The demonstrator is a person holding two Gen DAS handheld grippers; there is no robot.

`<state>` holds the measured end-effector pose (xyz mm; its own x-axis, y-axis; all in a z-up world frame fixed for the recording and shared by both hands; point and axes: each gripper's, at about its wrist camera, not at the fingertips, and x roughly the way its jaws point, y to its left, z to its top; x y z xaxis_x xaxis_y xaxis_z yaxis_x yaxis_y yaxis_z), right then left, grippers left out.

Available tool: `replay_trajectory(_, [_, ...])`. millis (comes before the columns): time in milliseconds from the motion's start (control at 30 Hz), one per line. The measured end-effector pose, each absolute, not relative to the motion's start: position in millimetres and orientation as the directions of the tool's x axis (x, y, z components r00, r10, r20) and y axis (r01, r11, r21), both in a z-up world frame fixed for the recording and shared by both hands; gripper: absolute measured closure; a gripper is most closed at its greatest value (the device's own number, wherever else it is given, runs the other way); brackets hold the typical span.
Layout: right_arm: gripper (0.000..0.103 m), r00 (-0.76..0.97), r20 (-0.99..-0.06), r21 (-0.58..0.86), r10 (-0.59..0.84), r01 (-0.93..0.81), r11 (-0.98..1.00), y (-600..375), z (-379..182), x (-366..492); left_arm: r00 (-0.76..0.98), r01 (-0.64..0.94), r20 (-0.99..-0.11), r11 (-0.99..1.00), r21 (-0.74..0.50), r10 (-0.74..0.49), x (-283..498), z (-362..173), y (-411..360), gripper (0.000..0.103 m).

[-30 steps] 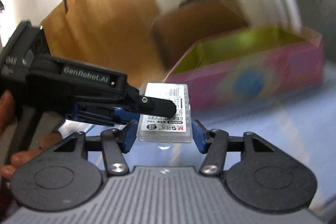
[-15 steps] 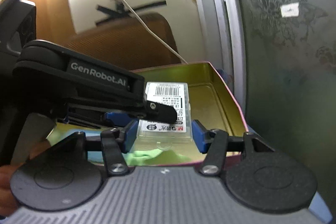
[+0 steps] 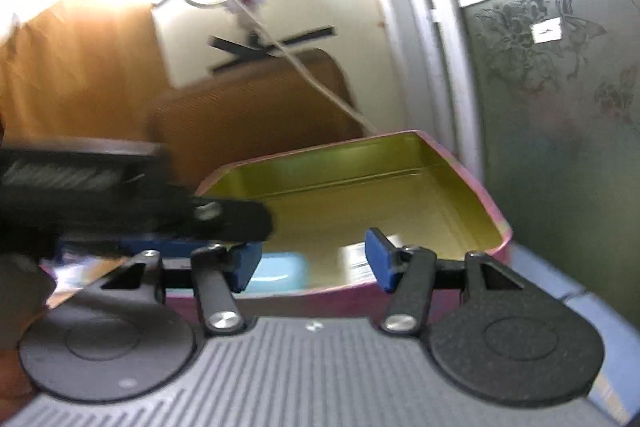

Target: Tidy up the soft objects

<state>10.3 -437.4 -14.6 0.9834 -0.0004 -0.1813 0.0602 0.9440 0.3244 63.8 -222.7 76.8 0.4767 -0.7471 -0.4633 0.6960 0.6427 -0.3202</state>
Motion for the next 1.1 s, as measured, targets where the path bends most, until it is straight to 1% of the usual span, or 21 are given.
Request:
replay_trajectory(100, [0.043, 0.980, -0.182, 0.331, 0.074, -0.010, 0.944, -403, -17, -4, 0.551, 0.648, -0.451, 0.701, -0.298, -0.702, 49, 72, -149, 0.025])
replay_trajectory(167, [0.043, 0.965, -0.205, 0.360, 0.163, -0.081, 0.929, -379, -18, -5, 0.616, 0.575, -0.477, 0.772, -0.272, -0.627, 46, 61, -97, 0.025])
replay_trajectory(233, [0.043, 0.940, -0.228, 0.373, 0.253, -0.156, 0.915, -350, -15, 2, 0.680, 0.461, -0.536, 0.860, -0.218, -0.501, 47, 46, -48, 0.025])
replay_trajectory(333, [0.043, 0.887, -0.277, 0.343, 0.369, -0.268, 0.900, -300, -11, 14, 0.737, 0.281, -0.604, 0.950, -0.134, -0.303, 52, 30, 10, 0.025])
replay_trajectory(400, [0.043, 0.847, -0.318, 0.323, 0.426, -0.326, 0.889, -267, -8, 23, 0.758, 0.164, -0.626, 0.983, -0.084, -0.181, 56, 22, 38, 0.025])
replay_trajectory(467, [0.044, 0.821, -0.342, 0.295, 0.458, -0.369, 0.881, -236, -6, 34, 0.768, 0.086, -0.631, 0.994, -0.064, -0.107, 61, 16, 61, 0.025])
replay_trajectory(533, [0.044, 0.807, -0.363, 0.271, 0.466, -0.387, 0.881, -209, -8, 45, 0.772, 0.039, -0.632, 0.997, -0.062, -0.069, 66, 11, 82, 0.025])
replay_trajectory(600, [0.044, 0.793, -0.394, 0.276, 0.464, -0.379, 0.883, -191, -15, 53, 0.775, 0.017, -0.630, 0.998, -0.062, -0.052, 69, 7, 90, 0.025])
replay_trajectory(800, [0.044, 0.791, -0.450, 0.226, 0.415, -0.349, 0.909, -160, -28, 59, 0.789, 0.011, -0.613, 0.999, -0.034, -0.029, 67, 0, 92, 0.025])
replay_trajectory(967, [0.043, 0.805, -0.452, 0.172, 0.383, -0.343, 0.923, -150, -30, 56, 0.796, 0.028, -0.604, 0.999, -0.018, -0.033, 73, -6, 93, 0.023])
replay_trajectory(1100, [0.043, 0.819, -0.434, 0.150, 0.375, -0.345, 0.927, -148, -34, 53, 0.798, 0.041, -0.601, 0.999, -0.017, -0.043, 74, -7, 92, 0.022])
